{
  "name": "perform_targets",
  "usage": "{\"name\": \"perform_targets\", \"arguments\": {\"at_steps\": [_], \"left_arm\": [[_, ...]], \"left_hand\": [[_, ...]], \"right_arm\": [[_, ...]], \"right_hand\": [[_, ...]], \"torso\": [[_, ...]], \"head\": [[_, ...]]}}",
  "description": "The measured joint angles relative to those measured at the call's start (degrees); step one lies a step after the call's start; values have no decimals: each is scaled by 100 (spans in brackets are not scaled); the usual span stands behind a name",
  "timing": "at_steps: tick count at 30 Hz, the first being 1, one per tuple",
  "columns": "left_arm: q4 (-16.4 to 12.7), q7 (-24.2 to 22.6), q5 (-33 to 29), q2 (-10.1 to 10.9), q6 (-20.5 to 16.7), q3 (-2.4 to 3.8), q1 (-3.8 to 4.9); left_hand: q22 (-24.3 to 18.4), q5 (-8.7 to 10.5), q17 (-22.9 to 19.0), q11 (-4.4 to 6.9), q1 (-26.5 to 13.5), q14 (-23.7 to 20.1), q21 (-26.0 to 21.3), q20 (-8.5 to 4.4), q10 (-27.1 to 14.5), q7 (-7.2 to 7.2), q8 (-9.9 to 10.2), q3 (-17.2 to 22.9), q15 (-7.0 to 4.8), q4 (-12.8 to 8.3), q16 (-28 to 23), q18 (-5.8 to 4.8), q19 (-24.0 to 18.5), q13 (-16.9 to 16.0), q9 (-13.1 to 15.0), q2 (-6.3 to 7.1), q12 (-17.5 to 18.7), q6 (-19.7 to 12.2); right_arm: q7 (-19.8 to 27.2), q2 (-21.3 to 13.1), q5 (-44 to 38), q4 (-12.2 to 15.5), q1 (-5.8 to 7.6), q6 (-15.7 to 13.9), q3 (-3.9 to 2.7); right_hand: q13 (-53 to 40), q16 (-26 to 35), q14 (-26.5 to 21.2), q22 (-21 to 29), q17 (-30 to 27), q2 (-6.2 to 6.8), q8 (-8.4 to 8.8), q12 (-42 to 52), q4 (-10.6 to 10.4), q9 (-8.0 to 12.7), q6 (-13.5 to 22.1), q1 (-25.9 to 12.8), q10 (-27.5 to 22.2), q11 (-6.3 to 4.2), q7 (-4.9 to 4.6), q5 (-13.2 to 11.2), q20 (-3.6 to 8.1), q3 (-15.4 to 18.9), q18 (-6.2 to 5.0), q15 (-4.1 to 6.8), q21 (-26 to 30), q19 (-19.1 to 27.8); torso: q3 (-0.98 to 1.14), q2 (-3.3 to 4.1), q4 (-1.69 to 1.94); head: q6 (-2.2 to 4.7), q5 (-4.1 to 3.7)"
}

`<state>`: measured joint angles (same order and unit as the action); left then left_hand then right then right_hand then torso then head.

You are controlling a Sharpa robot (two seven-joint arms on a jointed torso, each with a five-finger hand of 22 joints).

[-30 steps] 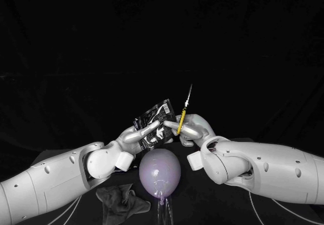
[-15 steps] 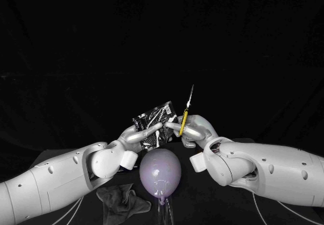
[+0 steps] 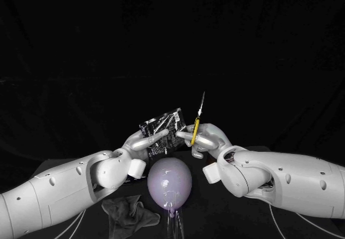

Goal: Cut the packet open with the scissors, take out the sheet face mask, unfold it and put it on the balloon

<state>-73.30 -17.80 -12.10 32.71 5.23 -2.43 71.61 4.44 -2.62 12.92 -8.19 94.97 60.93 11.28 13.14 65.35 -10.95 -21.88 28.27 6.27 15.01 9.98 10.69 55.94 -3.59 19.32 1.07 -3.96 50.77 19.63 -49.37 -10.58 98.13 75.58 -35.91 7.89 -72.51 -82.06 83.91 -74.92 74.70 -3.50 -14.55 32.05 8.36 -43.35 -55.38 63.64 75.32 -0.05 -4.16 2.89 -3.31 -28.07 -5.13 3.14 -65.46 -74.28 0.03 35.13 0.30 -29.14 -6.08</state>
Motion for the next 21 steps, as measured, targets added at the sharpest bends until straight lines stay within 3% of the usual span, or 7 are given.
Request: {"name": "perform_targets", "arguments": {"at_steps": [1, 3, 5, 6, 8, 15, 21], "left_arm": [[4, -9, 10, 10, -29, 1, 0], [11, -25, 33, 29, -86, 1, 1], [16, -41, 60, 52, -151, 1, 2], [18, -46, 74, 62, -179, 2, 2], [19, -53, 103, 79, -231, 3, 2], [16, -50, 228, 129, -400, 3, 2], [41, 2, 346, 161, -487, 3, 10]], "left_hand": [[1, 0, 7, 11, -20, 0, 5, -1, 11, -3, -3, 39, 0, -9, 0, 0, 1, 0, 0, 20, 0, 3], [9, 0, 27, 13, -79, 27, 42, -22, 55, -7, -4, 84, -17, -50, 0, 0, 21, 0, 1, 19, 0, 13], [16, 0, 44, 28, -128, 47, 45, -42, 75, 10, -9, 150, -6, -72, 21, 0, 41, 0, 1, 52, 0, 30], [17, 0, 51, 13, -131, 64, 68, -42, 93, 10, -24, 162, -23, -84, 27, 0, 41, 0, 1, 51, 0, 30], [31, 0, 77, 40, -225, 101, 108, -73, 143, 21, -54, 223, -26, -142, 27, 0, 72, -5, 1, 57, 1, 41], [63, 0, 144, 71, -414, 197, 199, -105, 256, 29, -108, 355, -73, -245, 83, -2, 142, -5, 1, 84, 2, 56], [72, 0, 162, 70, -438, 225, 215, -105, 297, 29, -121, 386, -83, -276, 83, -4, 183, -11, 1, 106, 2, 56]], "right_arm": [[4, -10, 7, -9, 0, 14, 7], [16, -41, 26, -23, 0, 39, 17], [35, -95, 62, -39, 0, 60, 38], [43, -123, 80, -49, 0, 68, 48], [63, -184, 119, -63, 0, 78, 70], [147, -436, 260, -95, -19, 122, 150], [180, -695, 344, -46, -260, 216, 200]], "right_hand": [[555, 529, -104, 29, -213, 45, 143, 0, 103, 120, 11, -75, -29, 28, 8, 0, -39, -106, -136, -68, 664, 432], [1540, 1401, -425, 397, -895, 105, 333, 0, 103, 262, 168, -135, -335, 183, -103, 35, -96, -254, -339, -152, 1685, 1092], [2171, 2312, -865, 735, -1665, 167, 495, -399, 26, 377, 320, -194, -684, 259, -257, 56, -164, -377, -420, -375, 2375, 1543], [2700, 2891, -1163, 912, -2146, 294, 603, -972, 23, 465, 414, -241, -865, 369, -375, 56, -237, -443, -420, -503, 2646, 1693], [3927, 3385, -1253, 1269, -2604, 570, 780, -2075, 8, 654, 346, -208, -667, 482, -482, 45, -335, -564, -461, -508, 3034, 1686], [4873, 3604, -1299, 1518, -2810, 745, 883, -2812, 11, 811, 239, -60, -590, 529, -590, 7, -391, -598, -498, -538, 3235, 1629], [5089, 3610, -1190, 1553, -2875, 726, 794, -2783, 99, 813, -144, 153, -181, 464, -434, 7, -316, -681, -498, -428, 3236, 1511]], "torso": [[-1, 0, 0], [-1, 0, 0], [-1, 0, 0], [-1, 1, 1], [-2, 1, 1], [-1, 4, -3], [7, 4, -10]], "head": [[-2, -1], [-8, -2], [-13, -2], [-14, -2], [-20, 1], [-55, -2], [-105, -30]]}}
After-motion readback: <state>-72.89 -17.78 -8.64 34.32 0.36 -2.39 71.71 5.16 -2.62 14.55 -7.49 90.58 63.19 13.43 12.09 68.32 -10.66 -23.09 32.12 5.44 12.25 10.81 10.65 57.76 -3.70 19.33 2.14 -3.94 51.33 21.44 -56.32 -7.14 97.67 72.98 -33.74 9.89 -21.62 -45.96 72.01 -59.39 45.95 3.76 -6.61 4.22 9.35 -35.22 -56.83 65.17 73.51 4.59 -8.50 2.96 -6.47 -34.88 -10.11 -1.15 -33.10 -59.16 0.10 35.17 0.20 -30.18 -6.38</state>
